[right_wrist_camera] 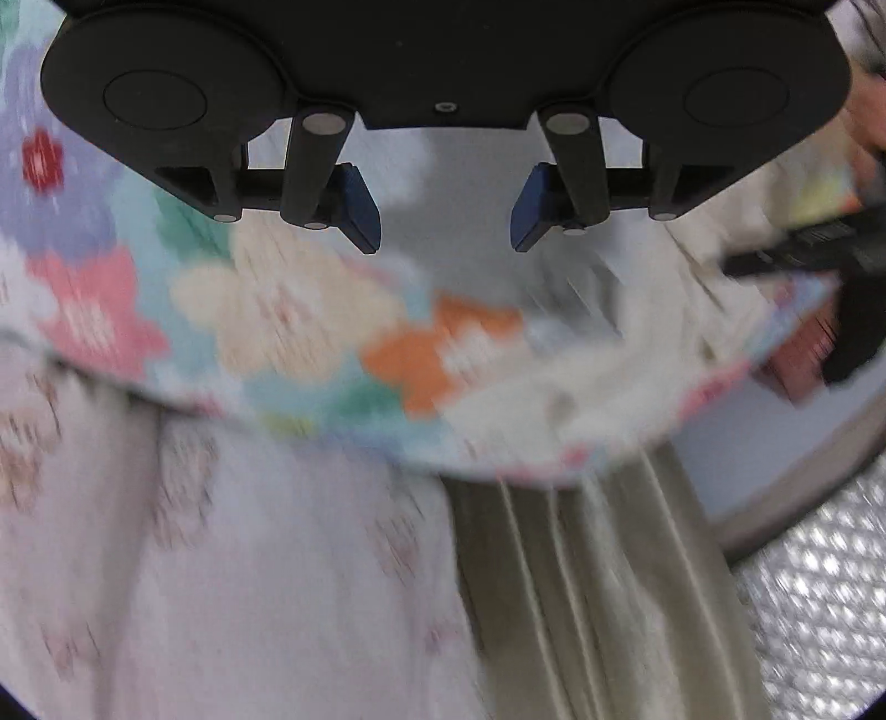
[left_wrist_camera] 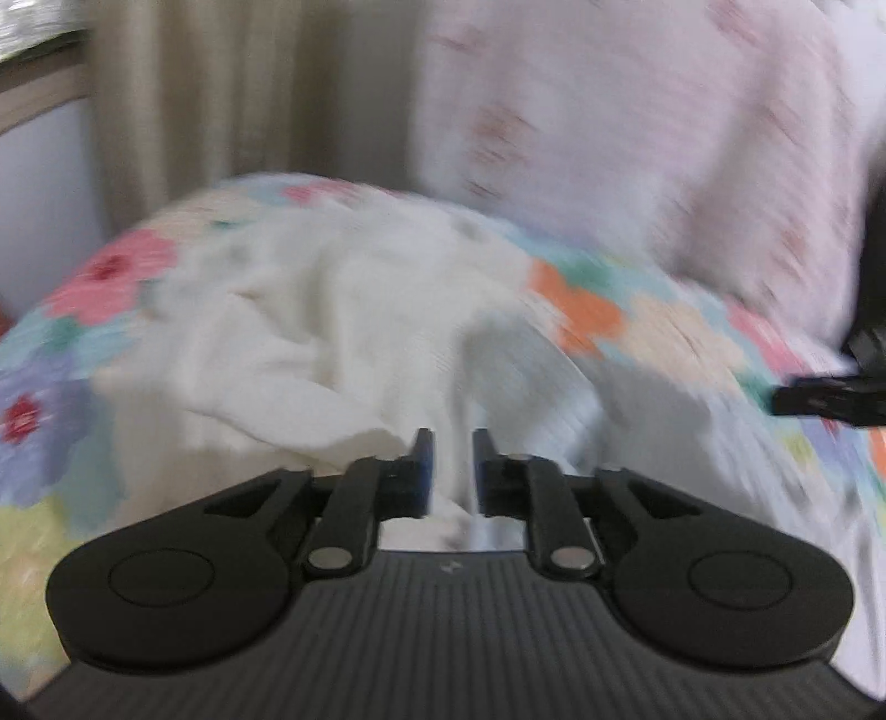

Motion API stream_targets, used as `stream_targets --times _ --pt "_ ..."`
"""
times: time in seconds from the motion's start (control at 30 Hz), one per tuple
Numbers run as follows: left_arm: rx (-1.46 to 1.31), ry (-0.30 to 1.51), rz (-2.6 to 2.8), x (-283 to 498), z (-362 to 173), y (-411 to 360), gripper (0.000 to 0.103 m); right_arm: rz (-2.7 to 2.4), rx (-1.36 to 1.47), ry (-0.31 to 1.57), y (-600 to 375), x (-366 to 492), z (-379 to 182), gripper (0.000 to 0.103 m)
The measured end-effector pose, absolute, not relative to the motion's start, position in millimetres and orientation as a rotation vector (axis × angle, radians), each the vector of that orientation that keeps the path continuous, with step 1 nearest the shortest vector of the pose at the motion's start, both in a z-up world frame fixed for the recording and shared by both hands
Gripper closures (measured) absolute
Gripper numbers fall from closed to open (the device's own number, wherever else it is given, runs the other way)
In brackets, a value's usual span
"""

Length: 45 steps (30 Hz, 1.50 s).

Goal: Fold clothes

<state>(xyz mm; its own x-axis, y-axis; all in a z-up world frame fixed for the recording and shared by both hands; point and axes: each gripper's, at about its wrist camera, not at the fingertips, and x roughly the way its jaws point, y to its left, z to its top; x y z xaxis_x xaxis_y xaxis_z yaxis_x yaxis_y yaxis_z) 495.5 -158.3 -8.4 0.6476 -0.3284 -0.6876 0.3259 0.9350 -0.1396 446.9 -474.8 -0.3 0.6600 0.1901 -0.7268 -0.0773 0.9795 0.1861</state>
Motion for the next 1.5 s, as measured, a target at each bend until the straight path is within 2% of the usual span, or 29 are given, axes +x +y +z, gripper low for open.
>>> stream_targets --times 0.13,0.3,0.37,0.4,0.43,0.53,0.67,0.7,0.73,0.77,0.83,0.97,1.03,1.07,1.1,1.13,1.17,1.2,1.23,1.27,1.3,1.43,1.5 --pt "0.141 0.739 -0.425 490.7 -23.1 -197.0 0.057 0.084 0.109 0.914 -501.4 437.9 -34.1 0.045" --pt "0.314 0.728 -0.405 513.9 -42.5 -247.0 0.054 0.077 0.194 0.944 -539.3 427.3 -42.6 0.045" --pt "0.348 0.716 -0.336 532.9 -49.1 -254.5 0.059 0.104 0.241 0.938 -546.5 428.6 -41.7 0.044" --pt "0.362 0.712 -0.314 541.4 -50.7 -255.0 0.089 0.106 0.267 0.939 -548.4 432.3 -43.0 0.043" --pt "0.385 0.709 -0.307 547.4 -50.8 -253.6 0.100 0.107 0.301 0.942 -550.7 436.5 -45.1 0.042" --pt "0.435 0.661 -0.288 552.7 -40.4 -243.9 0.100 0.094 0.415 0.967 -554.3 452.4 -60.3 0.041" --pt "0.329 0.613 -0.277 561.6 -11.3 -210.8 0.100 0.045 0.419 0.914 -546.1 470.1 -72.8 0.038" --pt "0.289 0.601 -0.258 564.1 -6.7 -201.0 0.100 0.045 0.391 0.890 -541.6 473.5 -72.8 0.042" --pt "0.248 0.598 -0.240 567.0 -7.0 -192.6 0.100 0.044 0.362 0.867 -537.2 476.8 -72.7 0.073" --pt "0.207 0.594 -0.221 569.8 -7.2 -184.1 0.100 0.044 0.320 0.853 -532.1 480.1 -72.6 0.089" --pt "0.124 0.587 -0.185 575.6 -7.6 -167.3 0.099 0.049 0.233 0.817 -525.0 480.5 -69.9 0.099" --pt "0.069 0.619 -0.113 584.5 -23.7 -152.6 0.094 -0.006 0.239 0.727 -531.0 475.0 -60.8 0.099" --pt "0.099 0.641 -0.061 585.1 -29.8 -153.0 0.085 -0.023 0.173 0.787 -524.5 481.6 -67.0 0.099" --pt "0.114 0.651 -0.034 585.3 -32.9 -153.1 0.079 -0.035 0.134 0.814 -519.8 484.6 -70.3 0.097" --pt "0.126 0.654 -0.006 584.7 -32.7 -152.2 0.067 -0.055 0.105 0.831 -514.5 486.5 -72.3 0.097" --pt "0.132 0.644 0.024 582.7 -27.6 -149.5 0.066 -0.082 0.102 0.837 -511.7 487.7 -71.5 0.094" --pt "0.139 0.635 0.055 580.7 -22.5 -146.9 0.066 -0.119 0.101 0.838 -509.3 487.5 -69.3 0.084" --pt "0.145 0.625 0.085 578.6 -17.3 -144.2 0.061 -0.169 0.106 0.833 -507.4 485.5 -64.7 0.074" --pt "0.145 0.628 0.097 575.9 -11.3 -140.7 0.051 -0.220 0.110 0.827 -505.6 483.4 -60.2 0.052" --pt "0.137 0.649 0.082 572.1 -3.8 -135.9 0.046 -0.259 0.105 0.813 -502.3 480.0 -55.3 0.038" --pt "0.124 0.673 0.053 566.7 3.4 -131.6 0.039 -0.282 0.086 0.788 -496.9 474.5 -49.8 0.036" --pt "0.062 0.771 -0.080 524.4 22.4 -119.0 0.032 -0.209 0.153 0.751 -479.7 447.4 -30.3 0.036" --pt "0.063 0.798 -0.096 494.3 24.0 -106.2 0.032 -0.137 0.216 0.744 -467.7 428.9 -21.2 0.036"
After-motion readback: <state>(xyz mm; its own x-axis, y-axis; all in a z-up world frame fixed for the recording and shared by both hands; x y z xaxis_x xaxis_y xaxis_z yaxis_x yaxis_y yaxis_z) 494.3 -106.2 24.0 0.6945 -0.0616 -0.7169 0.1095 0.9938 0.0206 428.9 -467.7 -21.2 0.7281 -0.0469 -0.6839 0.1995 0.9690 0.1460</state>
